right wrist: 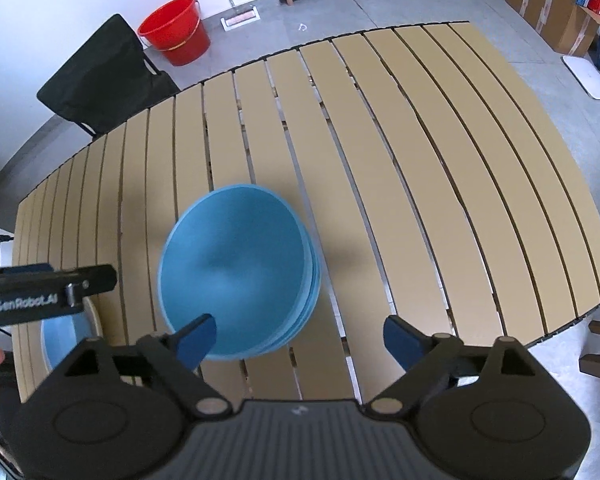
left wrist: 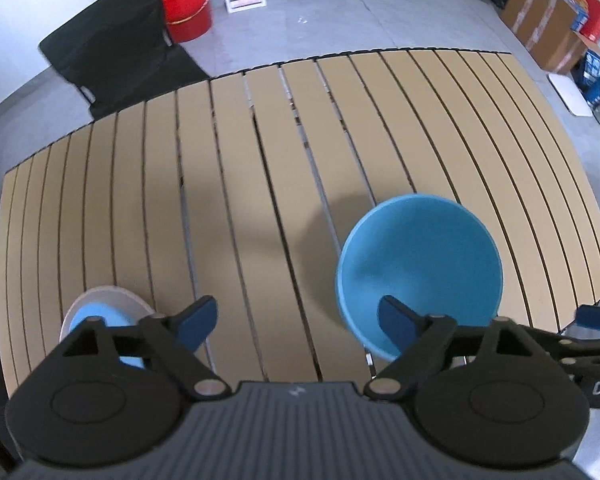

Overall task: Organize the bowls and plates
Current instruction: 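Move both open tools to the rim of the bowl stack, then close both tools on the rim of the stacked light-blue bowls, then carry the bowl stack with both tools onto the plate stack, then lower the bowl stack onto the plates and open both tools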

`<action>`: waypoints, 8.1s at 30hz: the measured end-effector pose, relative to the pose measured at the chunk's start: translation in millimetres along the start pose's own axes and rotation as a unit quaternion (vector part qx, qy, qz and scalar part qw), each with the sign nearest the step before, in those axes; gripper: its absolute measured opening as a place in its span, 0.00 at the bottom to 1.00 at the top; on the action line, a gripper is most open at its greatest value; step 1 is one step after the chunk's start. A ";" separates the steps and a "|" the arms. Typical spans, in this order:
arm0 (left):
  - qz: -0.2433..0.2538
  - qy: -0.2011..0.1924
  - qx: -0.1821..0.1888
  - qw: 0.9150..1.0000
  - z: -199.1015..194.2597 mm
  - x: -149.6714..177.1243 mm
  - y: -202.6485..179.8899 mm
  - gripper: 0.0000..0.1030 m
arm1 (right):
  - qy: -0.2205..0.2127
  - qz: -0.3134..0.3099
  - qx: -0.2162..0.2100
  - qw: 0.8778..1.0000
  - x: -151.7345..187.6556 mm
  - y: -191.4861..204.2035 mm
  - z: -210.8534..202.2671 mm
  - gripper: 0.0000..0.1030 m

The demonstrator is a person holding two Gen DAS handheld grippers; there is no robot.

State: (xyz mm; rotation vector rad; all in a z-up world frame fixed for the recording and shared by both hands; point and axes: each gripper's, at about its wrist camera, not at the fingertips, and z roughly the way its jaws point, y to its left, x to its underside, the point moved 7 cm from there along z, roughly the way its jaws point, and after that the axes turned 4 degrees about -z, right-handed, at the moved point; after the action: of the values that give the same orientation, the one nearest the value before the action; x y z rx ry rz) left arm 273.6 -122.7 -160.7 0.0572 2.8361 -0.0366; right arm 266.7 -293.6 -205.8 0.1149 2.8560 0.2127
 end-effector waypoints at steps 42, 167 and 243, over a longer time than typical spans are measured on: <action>-0.143 0.034 0.008 0.989 -33.7 1.5 80.0 1.00 | 0.029 -0.076 0.023 0.996 -32.1 33.4 -29.5 1.00; -0.428 -0.010 0.005 0.904 -1.7 106.2 156.9 0.31 | 0.073 -0.352 -0.176 0.916 -35.5 187.2 63.9 0.25; -0.394 -0.042 -0.088 0.914 -25.3 142.3 324.6 0.96 | 0.046 -0.334 -0.182 0.924 3.0 334.1 91.8 0.91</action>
State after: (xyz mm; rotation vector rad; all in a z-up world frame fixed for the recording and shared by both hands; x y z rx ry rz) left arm 144.5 207.4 -185.6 -1.0911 2.5639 0.0402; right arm 308.7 48.4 -241.8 -0.9429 2.6920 0.5963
